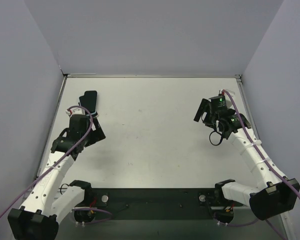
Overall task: Take the phone out of the phone case
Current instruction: Pick up the phone at the center of the board.
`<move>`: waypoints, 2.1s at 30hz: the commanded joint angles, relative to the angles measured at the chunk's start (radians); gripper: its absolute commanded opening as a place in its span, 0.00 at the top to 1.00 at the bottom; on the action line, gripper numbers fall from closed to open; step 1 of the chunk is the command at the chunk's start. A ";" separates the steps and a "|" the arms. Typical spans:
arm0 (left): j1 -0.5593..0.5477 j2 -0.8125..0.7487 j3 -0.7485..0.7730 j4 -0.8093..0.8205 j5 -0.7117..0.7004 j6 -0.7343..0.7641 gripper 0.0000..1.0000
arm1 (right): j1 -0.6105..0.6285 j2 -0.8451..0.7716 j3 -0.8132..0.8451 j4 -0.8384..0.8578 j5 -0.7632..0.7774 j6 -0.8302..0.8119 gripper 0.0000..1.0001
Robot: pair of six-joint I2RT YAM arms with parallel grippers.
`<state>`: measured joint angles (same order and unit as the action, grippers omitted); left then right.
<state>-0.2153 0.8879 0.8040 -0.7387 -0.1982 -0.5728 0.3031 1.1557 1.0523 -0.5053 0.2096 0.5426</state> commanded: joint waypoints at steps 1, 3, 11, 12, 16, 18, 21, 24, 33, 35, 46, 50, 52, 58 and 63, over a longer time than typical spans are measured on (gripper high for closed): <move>-0.004 0.025 0.014 0.021 -0.053 -0.045 0.03 | 0.011 -0.002 0.011 -0.024 0.025 0.008 0.00; -0.004 0.063 0.008 0.004 -0.086 -0.062 0.03 | 0.010 0.001 0.012 -0.022 0.027 0.008 0.00; -0.009 0.151 0.043 0.018 -0.145 -0.010 0.03 | 0.016 0.001 -0.005 -0.019 0.002 0.000 0.00; -0.007 0.152 0.043 0.047 -0.161 0.005 0.03 | 0.016 0.001 -0.006 -0.018 -0.004 -0.003 0.00; -0.007 0.193 0.101 0.076 -0.242 0.138 0.03 | 0.016 -0.005 -0.024 -0.006 -0.025 -0.012 0.00; 0.008 0.264 0.188 0.046 -0.267 0.175 0.02 | 0.016 -0.008 -0.032 0.010 -0.039 -0.013 0.00; 0.060 0.405 0.322 -0.002 -0.218 0.244 0.03 | 0.019 -0.001 -0.038 0.028 -0.076 -0.013 0.00; 0.093 0.537 0.429 -0.021 -0.161 0.263 0.03 | 0.028 0.007 -0.043 0.039 -0.093 -0.012 0.00; 0.163 0.868 0.721 -0.056 -0.096 0.301 0.03 | 0.045 0.002 -0.054 0.042 -0.102 -0.010 0.00; 0.180 0.946 0.800 -0.076 -0.096 0.332 0.03 | 0.045 0.013 -0.048 0.040 -0.113 -0.007 0.00; 0.251 1.243 1.115 -0.111 -0.027 0.387 0.03 | 0.059 0.048 -0.043 0.036 -0.165 0.023 0.00; 0.251 1.361 1.241 -0.155 -0.033 0.402 0.02 | 0.062 0.056 -0.040 0.036 -0.173 0.029 0.00; 0.254 1.385 1.293 -0.162 -0.037 0.407 0.02 | 0.064 0.064 -0.034 0.033 -0.176 0.031 0.00; 0.252 1.456 1.382 -0.171 0.014 0.421 0.03 | 0.070 0.082 -0.031 0.031 -0.185 0.048 0.00; 0.254 1.481 1.387 -0.163 0.028 0.424 0.03 | 0.077 0.094 -0.028 0.028 -0.190 0.051 0.00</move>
<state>0.0376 2.3508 2.1368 -0.8921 -0.2008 -0.1688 0.3714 1.2407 1.0054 -0.4664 0.0257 0.5800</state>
